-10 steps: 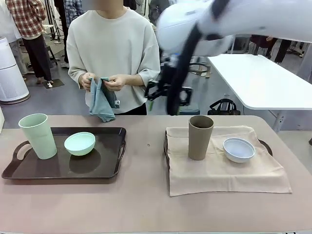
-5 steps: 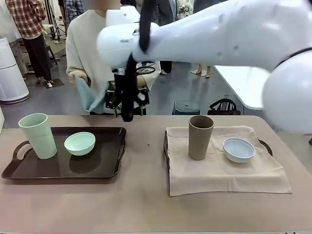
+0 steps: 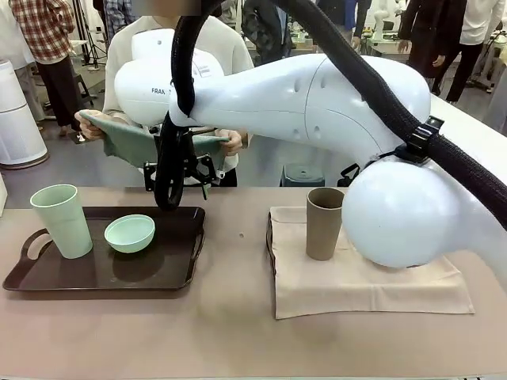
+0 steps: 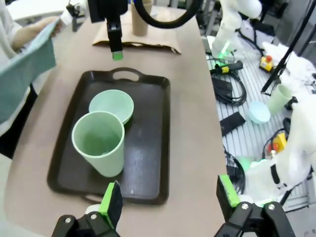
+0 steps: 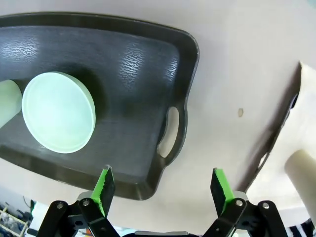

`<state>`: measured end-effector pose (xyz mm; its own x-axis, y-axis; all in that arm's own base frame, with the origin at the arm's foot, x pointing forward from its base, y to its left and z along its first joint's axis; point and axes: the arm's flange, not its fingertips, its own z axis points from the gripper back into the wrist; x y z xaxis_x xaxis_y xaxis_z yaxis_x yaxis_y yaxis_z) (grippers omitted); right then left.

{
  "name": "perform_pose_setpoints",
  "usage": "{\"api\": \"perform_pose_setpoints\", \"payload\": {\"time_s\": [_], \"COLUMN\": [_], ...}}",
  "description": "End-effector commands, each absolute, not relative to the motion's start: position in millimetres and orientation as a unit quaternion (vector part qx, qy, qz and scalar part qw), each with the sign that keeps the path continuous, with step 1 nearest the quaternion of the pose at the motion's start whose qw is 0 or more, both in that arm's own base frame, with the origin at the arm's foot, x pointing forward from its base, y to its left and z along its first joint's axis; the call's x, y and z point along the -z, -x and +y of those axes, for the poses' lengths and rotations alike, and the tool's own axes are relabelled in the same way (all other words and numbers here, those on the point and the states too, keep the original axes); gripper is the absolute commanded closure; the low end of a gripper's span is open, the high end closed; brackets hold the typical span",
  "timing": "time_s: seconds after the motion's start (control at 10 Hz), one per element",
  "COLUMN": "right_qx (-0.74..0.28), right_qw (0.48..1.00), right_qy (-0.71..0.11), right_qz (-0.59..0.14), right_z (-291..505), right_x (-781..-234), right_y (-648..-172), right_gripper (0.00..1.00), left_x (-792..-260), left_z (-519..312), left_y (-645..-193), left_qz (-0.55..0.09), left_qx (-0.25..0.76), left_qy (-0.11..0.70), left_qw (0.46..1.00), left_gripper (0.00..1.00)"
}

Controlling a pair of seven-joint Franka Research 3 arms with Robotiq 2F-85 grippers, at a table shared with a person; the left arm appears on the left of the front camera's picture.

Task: Set up a tray with a mat and arrange the tableware.
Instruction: Pick up the Picnic Bowl and Reusable plastic cup from the Handle tray in front of the human's position and hold them in the air.

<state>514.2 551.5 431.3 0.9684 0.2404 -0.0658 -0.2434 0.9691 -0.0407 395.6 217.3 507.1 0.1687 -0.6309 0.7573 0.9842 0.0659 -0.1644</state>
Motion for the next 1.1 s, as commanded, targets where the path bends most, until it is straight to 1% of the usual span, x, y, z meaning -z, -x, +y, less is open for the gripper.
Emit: {"api": "perform_pose_setpoints", "payload": {"time_s": [0.0,0.3,0.4,0.5,0.6,0.8,1.0], "right_qx": [-0.12,-0.121,-0.129,-0.115,-0.109,-0.104,-0.113], "right_qw": [0.992,0.992,0.991,0.993,0.993,0.993,0.992], "right_qy": [0.02,0.022,0.019,0.018,0.021,0.017,0.012], "right_qz": [0.022,0.028,0.029,0.038,0.041,0.045,0.047], "right_z": [547,550,552,555,560,573,589], "right_x": [-437,-434,-426,-417,-411,-396,-381], "right_y": [-515,-516,-515,-516,-514,-507,-501], "right_gripper": [0.0,0.0,0.0,0.0,0.0,0.0,0.0], "left_x": [-511,-511,-511,-509,-505,-497,-487], "left_z": [217,217,217,216,220,233,240], "left_y": [-397,-397,-397,-397,-402,-409,-416], "left_qz": [-0.261,-0.261,-0.261,-0.257,-0.257,-0.28,-0.297], "left_qx": [0.597,0.597,0.597,0.594,0.63,0.676,0.697], "left_qy": [0.339,0.339,0.339,0.341,0.298,0.29,0.293], "left_qw": [0.679,0.679,0.679,0.682,0.67,0.617,0.584], "left_gripper": [0.0,0.0,0.0,0.0,0.0,0.0,0.0]}}
